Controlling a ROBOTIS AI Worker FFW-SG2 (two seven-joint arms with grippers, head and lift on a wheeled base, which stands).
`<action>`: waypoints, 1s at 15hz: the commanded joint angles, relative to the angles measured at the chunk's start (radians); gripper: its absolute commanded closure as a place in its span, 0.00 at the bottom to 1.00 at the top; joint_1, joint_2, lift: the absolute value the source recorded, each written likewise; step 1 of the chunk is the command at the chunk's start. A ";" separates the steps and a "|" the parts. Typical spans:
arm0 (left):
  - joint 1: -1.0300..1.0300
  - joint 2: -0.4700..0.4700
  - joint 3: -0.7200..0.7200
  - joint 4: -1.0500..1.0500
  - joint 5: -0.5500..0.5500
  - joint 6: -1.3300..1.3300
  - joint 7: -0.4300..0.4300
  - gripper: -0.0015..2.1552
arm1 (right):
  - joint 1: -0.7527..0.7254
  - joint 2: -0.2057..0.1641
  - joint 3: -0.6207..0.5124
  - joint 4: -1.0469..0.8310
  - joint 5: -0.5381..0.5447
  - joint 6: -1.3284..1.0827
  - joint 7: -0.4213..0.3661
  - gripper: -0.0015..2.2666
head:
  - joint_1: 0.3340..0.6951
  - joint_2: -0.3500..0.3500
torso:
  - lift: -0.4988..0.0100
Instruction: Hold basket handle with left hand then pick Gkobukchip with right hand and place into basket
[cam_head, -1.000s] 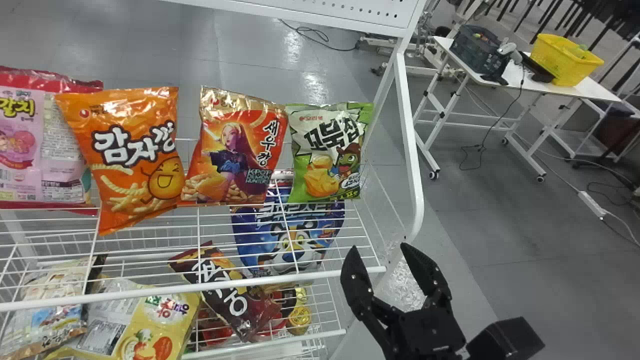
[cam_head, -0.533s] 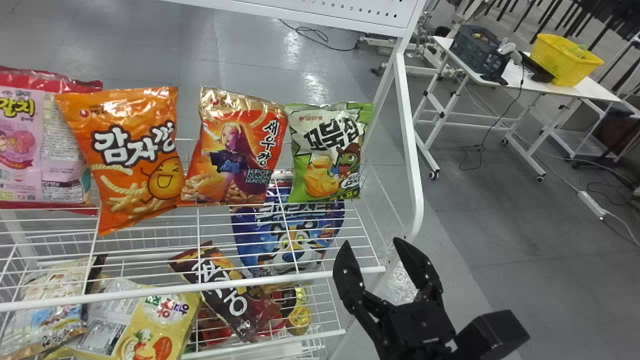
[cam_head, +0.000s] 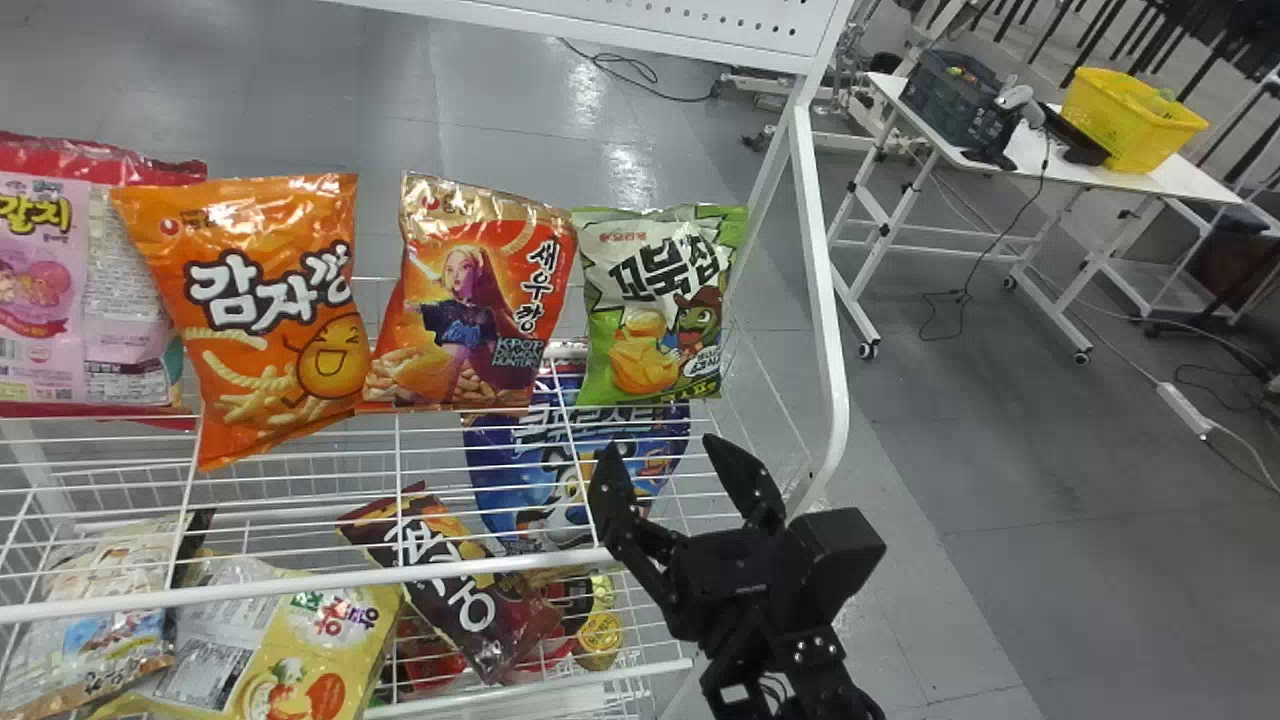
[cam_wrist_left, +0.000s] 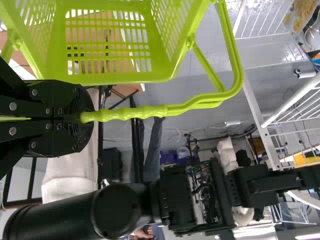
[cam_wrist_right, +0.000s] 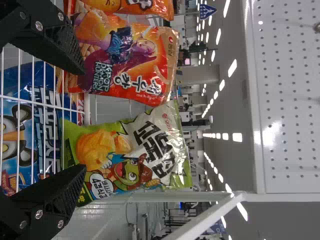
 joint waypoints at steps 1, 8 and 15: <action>-0.009 -0.003 0.001 0.006 -0.001 0.001 0.010 0.98 | -0.075 0.000 0.015 0.062 0.000 0.015 -0.008 0.07 | 1.00 0.00 | 0.92; -0.066 -0.003 0.004 0.040 0.005 0.001 0.036 0.98 | -0.227 0.031 0.006 0.182 0.028 0.018 -0.041 0.07 | 1.00 0.00 | 0.92; -0.110 -0.003 0.004 0.087 0.008 0.001 0.045 0.98 | -0.344 0.040 -0.007 0.320 0.065 -0.062 -0.090 0.07 | 1.00 0.00 | 0.92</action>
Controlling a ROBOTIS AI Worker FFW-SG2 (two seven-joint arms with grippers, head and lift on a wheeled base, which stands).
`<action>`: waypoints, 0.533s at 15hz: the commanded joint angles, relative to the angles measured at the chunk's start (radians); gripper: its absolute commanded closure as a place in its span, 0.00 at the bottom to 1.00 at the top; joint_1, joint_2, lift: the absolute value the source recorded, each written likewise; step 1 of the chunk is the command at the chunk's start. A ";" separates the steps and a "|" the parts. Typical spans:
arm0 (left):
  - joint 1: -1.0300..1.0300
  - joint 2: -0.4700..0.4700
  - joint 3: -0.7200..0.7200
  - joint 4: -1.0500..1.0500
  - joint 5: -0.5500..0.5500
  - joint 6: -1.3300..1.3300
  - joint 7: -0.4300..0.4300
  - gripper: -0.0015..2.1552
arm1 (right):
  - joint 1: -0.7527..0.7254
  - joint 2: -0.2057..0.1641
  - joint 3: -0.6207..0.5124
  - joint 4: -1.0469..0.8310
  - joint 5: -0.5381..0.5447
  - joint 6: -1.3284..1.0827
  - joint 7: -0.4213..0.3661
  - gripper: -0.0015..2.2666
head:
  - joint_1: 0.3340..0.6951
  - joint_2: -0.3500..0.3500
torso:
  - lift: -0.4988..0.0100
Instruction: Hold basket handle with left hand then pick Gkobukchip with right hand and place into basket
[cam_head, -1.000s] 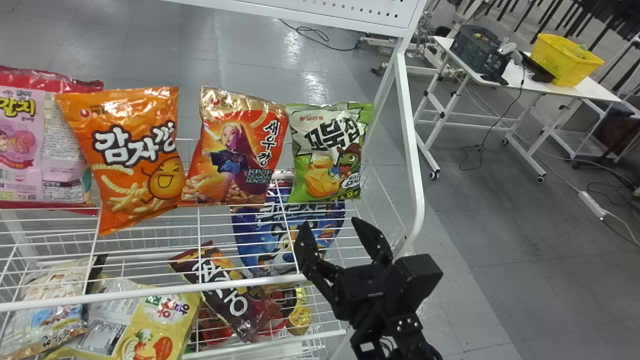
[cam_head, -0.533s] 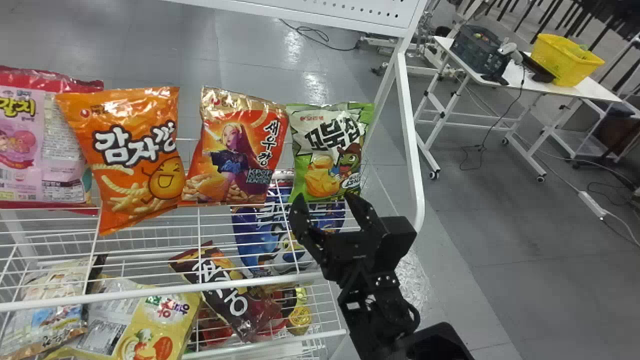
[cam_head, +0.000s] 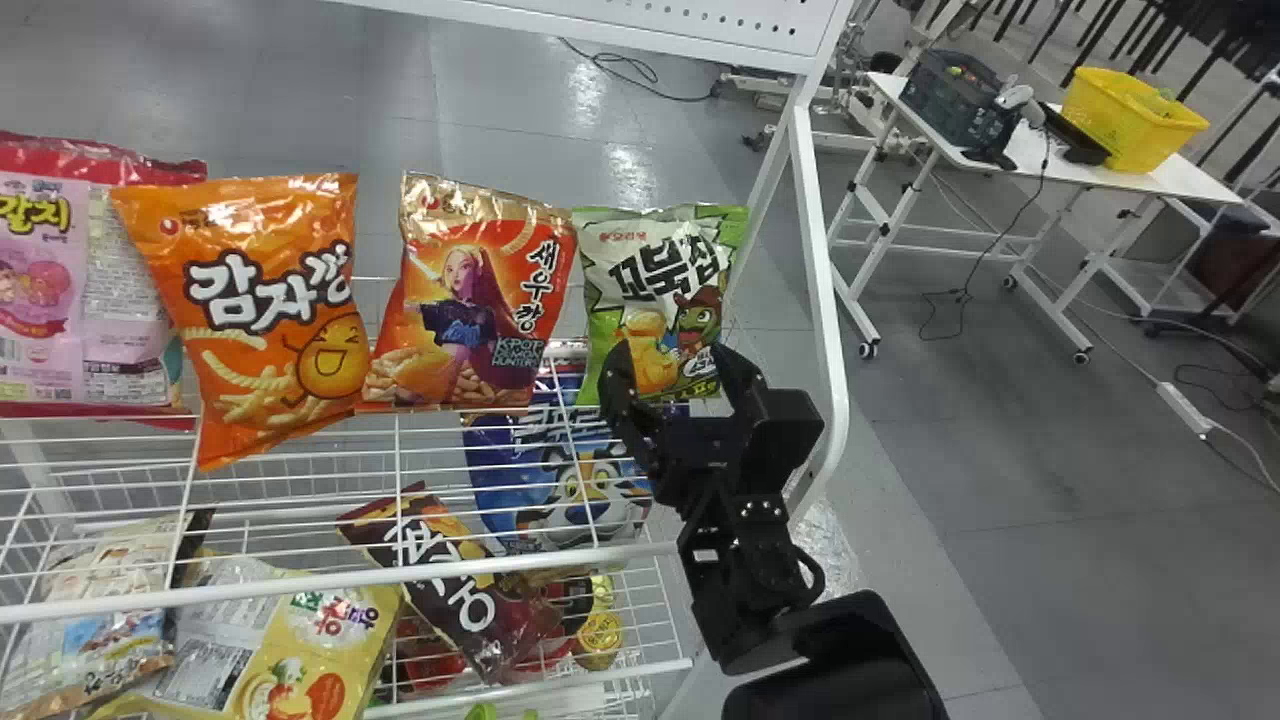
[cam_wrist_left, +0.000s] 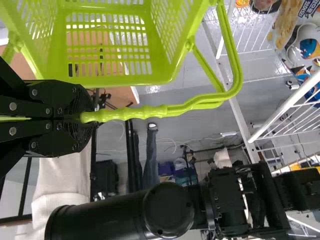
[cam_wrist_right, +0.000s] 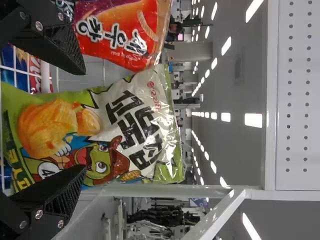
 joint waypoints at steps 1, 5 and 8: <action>-0.019 -0.003 -0.002 0.016 -0.003 0.001 0.003 0.98 | -0.022 0.002 -0.019 0.018 0.010 -0.005 -0.003 0.07 | 1.00 0.00 | 0.92; -0.030 -0.003 -0.001 0.037 0.001 0.001 0.004 0.98 | -0.057 0.003 -0.023 0.063 0.038 -0.002 -0.028 0.07 | 1.00 0.00 | 0.92; -0.038 -0.003 0.001 0.048 -0.001 0.001 0.004 0.98 | -0.106 0.003 -0.017 0.132 0.047 -0.002 -0.029 0.07 | 1.00 0.00 | 0.92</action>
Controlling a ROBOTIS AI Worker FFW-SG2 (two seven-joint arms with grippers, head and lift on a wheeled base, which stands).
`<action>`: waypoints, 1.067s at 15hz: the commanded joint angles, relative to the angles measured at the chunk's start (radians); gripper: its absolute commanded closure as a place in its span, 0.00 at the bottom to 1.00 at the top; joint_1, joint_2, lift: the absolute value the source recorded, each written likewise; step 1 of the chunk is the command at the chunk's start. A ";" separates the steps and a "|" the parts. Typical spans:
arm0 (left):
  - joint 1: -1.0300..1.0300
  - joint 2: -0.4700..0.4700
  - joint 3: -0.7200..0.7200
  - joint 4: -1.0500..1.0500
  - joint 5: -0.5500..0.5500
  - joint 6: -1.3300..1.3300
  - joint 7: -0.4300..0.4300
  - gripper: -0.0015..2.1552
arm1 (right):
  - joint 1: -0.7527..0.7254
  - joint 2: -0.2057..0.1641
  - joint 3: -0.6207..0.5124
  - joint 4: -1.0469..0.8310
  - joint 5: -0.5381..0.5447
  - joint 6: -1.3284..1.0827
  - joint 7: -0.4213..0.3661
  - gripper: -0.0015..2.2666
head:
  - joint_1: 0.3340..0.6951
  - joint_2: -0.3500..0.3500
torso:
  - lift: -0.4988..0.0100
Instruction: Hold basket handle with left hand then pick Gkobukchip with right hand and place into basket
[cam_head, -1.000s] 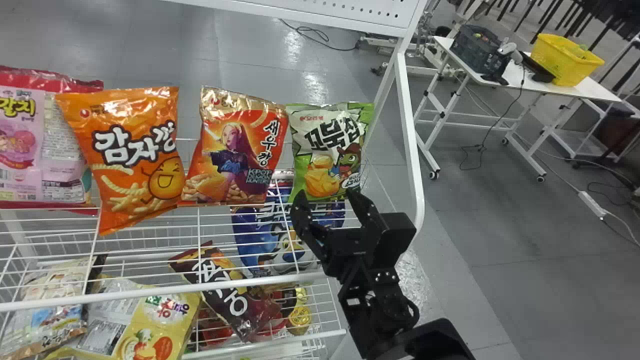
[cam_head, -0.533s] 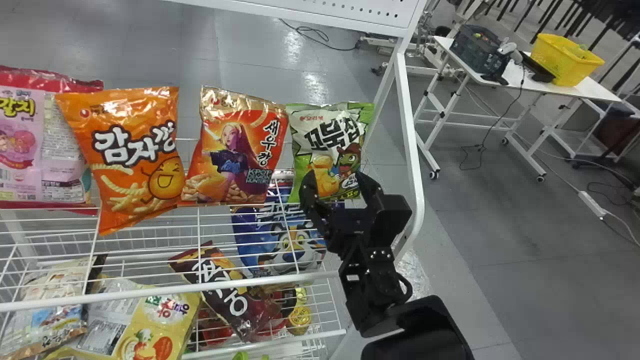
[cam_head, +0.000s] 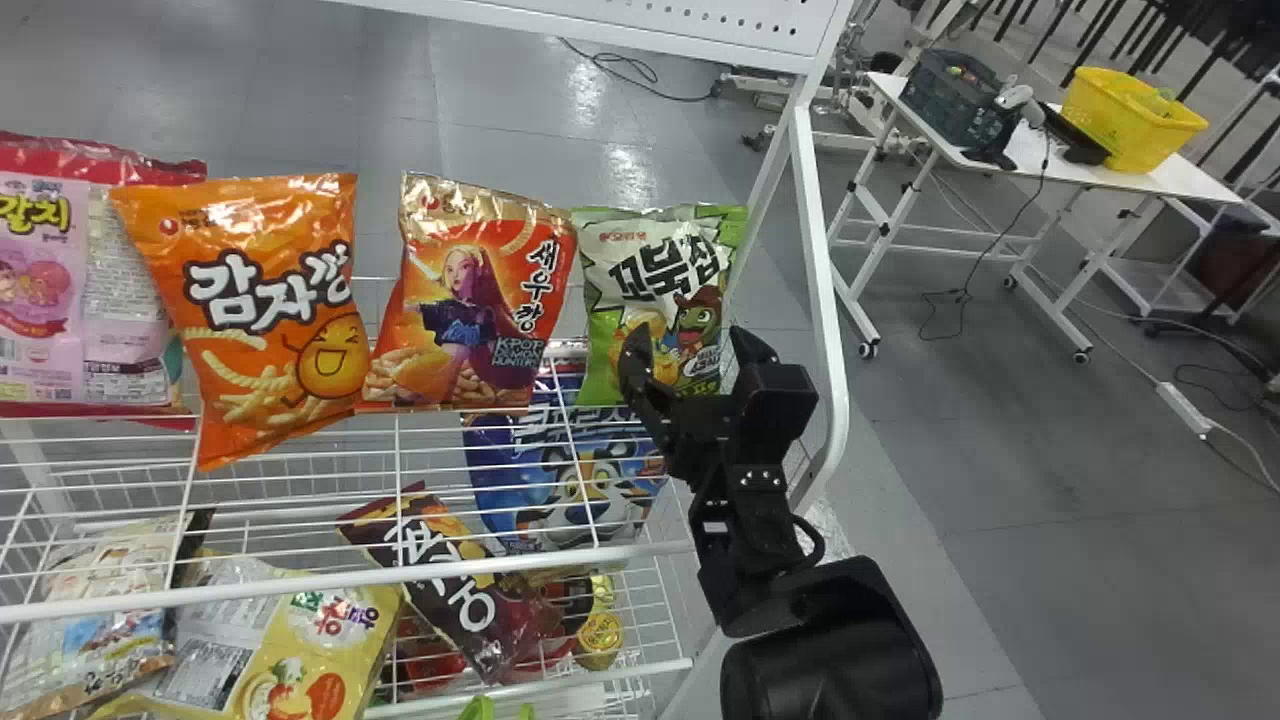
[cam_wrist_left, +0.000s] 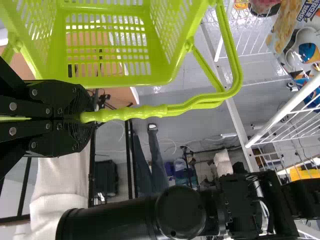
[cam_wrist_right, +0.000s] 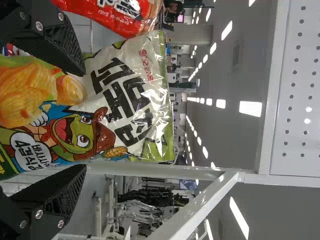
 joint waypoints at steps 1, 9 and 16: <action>-0.006 -0.003 0.001 0.003 0.000 0.001 0.000 0.98 | -0.031 0.000 0.005 0.038 0.003 0.000 0.000 0.07 | 1.00 0.00 | 0.92; -0.024 -0.003 0.010 0.032 0.006 0.001 0.003 0.98 | -0.080 -0.001 0.016 0.090 -0.020 0.058 0.003 0.72 | 1.00 0.00 | 0.92; -0.024 -0.003 0.009 0.035 0.004 0.001 0.003 0.98 | -0.067 -0.001 0.020 0.067 -0.022 0.040 -0.041 0.89 | 1.00 0.00 | 0.92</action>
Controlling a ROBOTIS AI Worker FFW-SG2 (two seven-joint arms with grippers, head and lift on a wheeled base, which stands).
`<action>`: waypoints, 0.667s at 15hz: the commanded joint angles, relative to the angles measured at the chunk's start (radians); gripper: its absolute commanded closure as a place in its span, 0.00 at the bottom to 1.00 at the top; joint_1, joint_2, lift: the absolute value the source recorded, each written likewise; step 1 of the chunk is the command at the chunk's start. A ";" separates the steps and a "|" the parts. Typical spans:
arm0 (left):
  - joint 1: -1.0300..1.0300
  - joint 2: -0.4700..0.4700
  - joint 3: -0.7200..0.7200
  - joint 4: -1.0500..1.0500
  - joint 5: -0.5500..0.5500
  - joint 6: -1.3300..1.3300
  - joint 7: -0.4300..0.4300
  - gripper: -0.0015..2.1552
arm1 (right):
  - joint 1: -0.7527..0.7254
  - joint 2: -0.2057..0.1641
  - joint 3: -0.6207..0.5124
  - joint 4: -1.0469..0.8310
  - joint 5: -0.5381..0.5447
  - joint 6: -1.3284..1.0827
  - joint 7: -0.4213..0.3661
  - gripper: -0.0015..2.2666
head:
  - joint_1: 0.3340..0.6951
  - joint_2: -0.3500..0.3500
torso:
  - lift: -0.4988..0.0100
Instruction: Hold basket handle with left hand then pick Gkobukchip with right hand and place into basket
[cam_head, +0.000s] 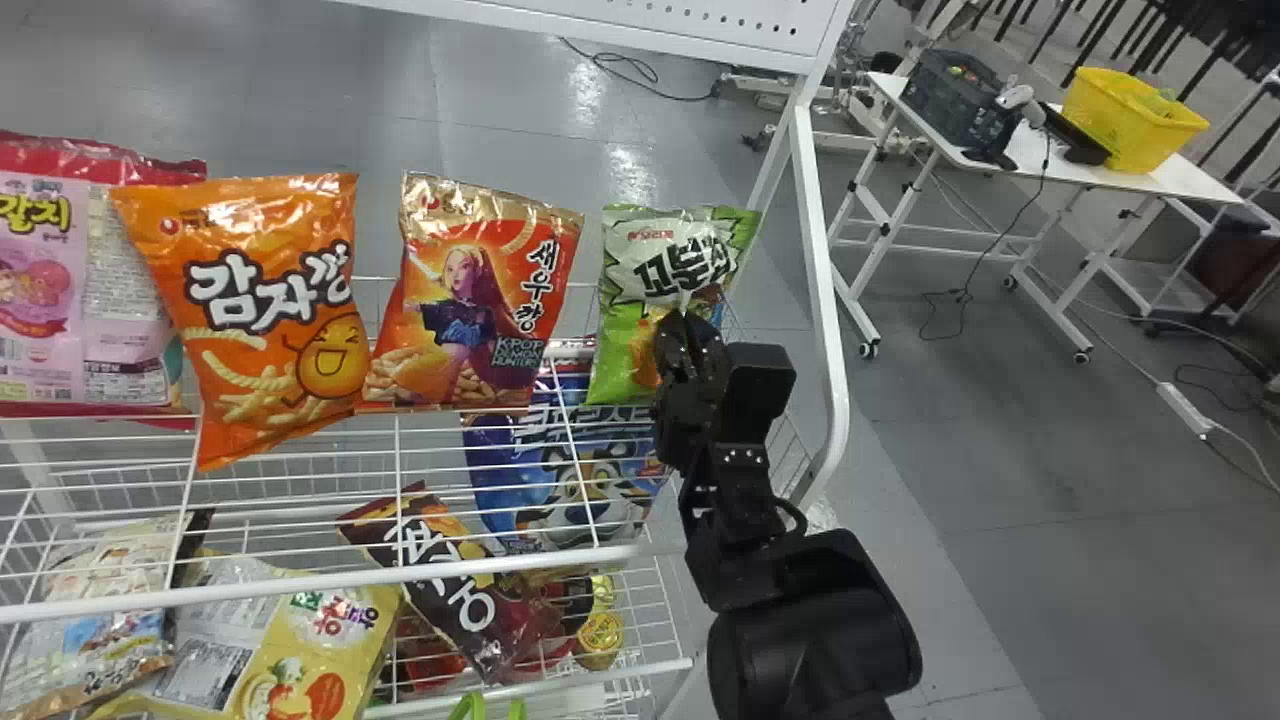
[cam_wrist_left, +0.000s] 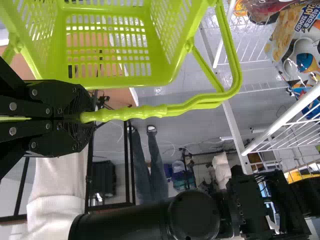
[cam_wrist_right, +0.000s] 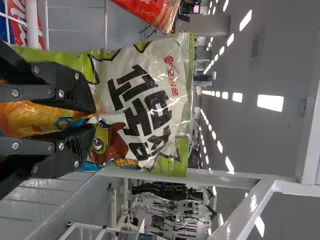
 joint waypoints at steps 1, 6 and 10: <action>0.000 -0.003 0.000 -0.002 0.000 0.001 -0.002 0.98 | 0.009 0.000 0.001 -0.018 0.000 -0.001 0.000 0.89 | 1.00 0.00 | 0.92; 0.000 -0.003 -0.005 0.000 0.000 0.001 -0.003 0.98 | 0.079 -0.005 0.005 -0.121 -0.008 -0.004 0.000 0.89 | 1.00 0.00 | 0.92; -0.001 -0.003 -0.006 0.000 0.000 0.001 -0.005 0.98 | 0.147 -0.009 0.020 -0.245 -0.020 0.057 0.000 0.89 | 1.00 0.00 | 0.92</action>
